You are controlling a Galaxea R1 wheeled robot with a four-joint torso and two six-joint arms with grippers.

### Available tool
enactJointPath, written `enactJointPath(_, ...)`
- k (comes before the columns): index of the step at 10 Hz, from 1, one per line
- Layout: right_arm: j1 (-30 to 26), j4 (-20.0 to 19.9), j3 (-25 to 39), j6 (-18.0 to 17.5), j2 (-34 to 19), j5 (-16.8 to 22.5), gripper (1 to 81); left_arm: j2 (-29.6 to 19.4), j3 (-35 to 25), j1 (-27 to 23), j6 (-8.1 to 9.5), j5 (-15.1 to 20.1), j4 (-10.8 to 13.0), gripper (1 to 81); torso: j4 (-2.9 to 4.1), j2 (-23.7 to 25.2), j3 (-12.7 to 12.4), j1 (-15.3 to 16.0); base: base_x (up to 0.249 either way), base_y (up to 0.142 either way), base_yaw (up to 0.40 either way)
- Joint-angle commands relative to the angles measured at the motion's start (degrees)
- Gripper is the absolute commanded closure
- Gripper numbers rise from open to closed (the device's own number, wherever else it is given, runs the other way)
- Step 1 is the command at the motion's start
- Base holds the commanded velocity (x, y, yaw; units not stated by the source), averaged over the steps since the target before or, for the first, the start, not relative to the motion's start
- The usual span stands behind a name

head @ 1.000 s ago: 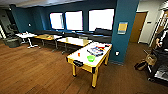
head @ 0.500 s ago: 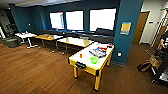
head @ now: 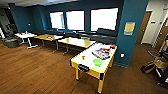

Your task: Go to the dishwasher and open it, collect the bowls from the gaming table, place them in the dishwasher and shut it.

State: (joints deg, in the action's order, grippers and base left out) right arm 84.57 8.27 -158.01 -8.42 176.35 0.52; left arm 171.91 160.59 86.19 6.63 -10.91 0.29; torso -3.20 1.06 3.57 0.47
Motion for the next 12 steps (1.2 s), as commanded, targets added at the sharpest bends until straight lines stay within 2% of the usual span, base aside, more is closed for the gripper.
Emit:
enactJointPath(1, -3.0, -0.4, 0.2, 0.2, 0.1, 3.0, 1.0, -0.4, 0.3, -2.8, -0.22, 2.5, 0.5, 1.0, 0.00, 0.0, 0.0, 0.0, 0.173, 0.111, 0.000)
enactJointPath(6, -3.0, -0.3, 0.2, 0.2, 0.1, 3.0, 1.0, -0.3, 0.3, -2.8, -0.22, 2.5, 0.5, 1.0, 0.00, 0.0, 0.0, 0.0, 0.193, 0.110, 0.000)
enactJointPath(12, -3.1, -0.4, 0.1, 0.2, 0.1, 3.0, 1.0, -0.3, 0.3, -2.8, -0.22, 2.5, 0.3, 1.0, 0.00, 0.0, 0.0, 0.0, 0.239, 0.115, 0.000)
